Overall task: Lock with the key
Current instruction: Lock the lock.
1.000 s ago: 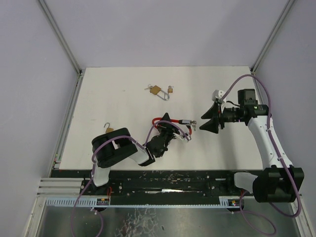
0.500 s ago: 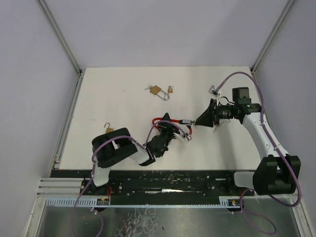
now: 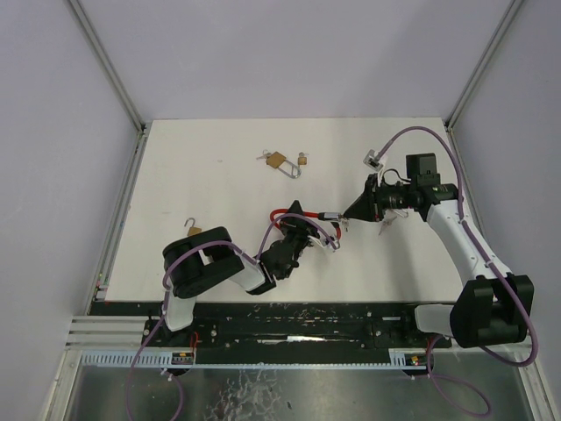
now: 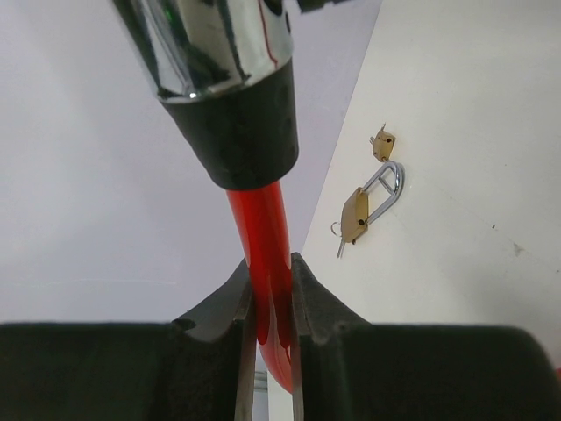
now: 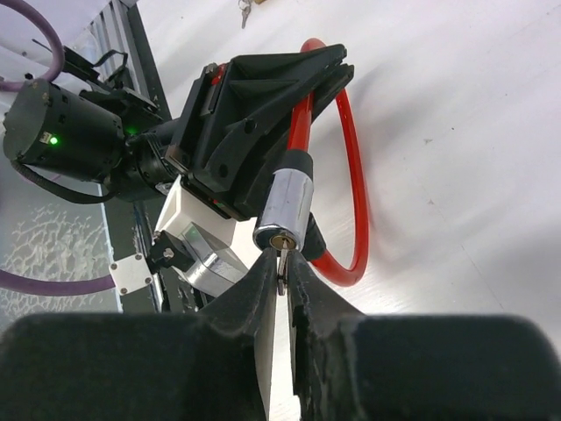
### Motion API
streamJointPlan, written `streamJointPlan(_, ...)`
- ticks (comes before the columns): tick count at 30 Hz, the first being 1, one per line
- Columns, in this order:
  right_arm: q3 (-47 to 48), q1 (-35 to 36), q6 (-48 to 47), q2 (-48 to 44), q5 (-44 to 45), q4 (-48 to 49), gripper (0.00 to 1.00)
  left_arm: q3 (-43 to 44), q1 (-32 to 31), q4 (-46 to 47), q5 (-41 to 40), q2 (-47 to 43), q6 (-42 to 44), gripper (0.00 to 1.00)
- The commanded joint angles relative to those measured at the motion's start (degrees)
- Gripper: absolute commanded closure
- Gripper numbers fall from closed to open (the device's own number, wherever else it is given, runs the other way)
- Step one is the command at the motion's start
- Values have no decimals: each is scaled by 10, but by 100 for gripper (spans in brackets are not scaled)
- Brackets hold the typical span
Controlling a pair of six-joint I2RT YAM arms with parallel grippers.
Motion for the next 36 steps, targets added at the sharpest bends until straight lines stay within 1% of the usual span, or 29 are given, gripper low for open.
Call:
streamJointPlan(1, -2, 13, -13, -13, 25, 7, 87, -4, 4, -48, -3, 2, -18, 100)
streamJointPlan(5, 1, 19, -55, -24, 53, -7, 99, -3, 4, -51, -2, 2, -18, 100)
streamJointPlan(7, 2, 22, -90, -34, 73, -12, 100, -4, 5, -52, -2, 0, -18, 100)
streamJointPlan(9, 2, 25, -152, -46, 87, -25, 100, -3, 5, -53, -1, -1, -20, 100)
streamJointPlan(12, -7, 25, -278, -66, 90, -40, 100, -3, 4, -56, 0, -4, -20, 100)
streamJointPlan(14, -9, 26, -385, -76, 79, -73, 100, -2, 5, -62, 0, -4, -23, 100)
streamJointPlan(15, -8, 28, -458, -80, 77, -89, 100, -2, 5, -64, 0, -5, -23, 100)
streamJointPlan(22, 7, 40, -795, -86, 103, -204, 100, 0, 5, -74, 4, -7, -28, 100)
streamJointPlan(24, 2, 42, -880, -87, 111, -222, 100, 1, 4, -79, 5, -8, -31, 100)
streamJointPlan(26, -6, 44, -953, -91, 116, -228, 100, 2, 4, -85, 6, -8, -35, 100)
streamJointPlan(30, -18, 45, -1064, -91, 119, -238, 100, 4, 4, -92, 7, -9, -38, 100)
streamJointPlan(32, -25, 44, -1135, -92, 123, -245, 100, 4, 4, -96, 9, -10, -39, 100)
streamJointPlan(34, -31, 45, -1186, -93, 132, -248, 100, 5, 4, -101, 8, -11, -41, 100)
streamJointPlan(36, -33, 45, -1218, -93, 141, -246, 100, 5, 4, -105, 8, -13, -43, 100)
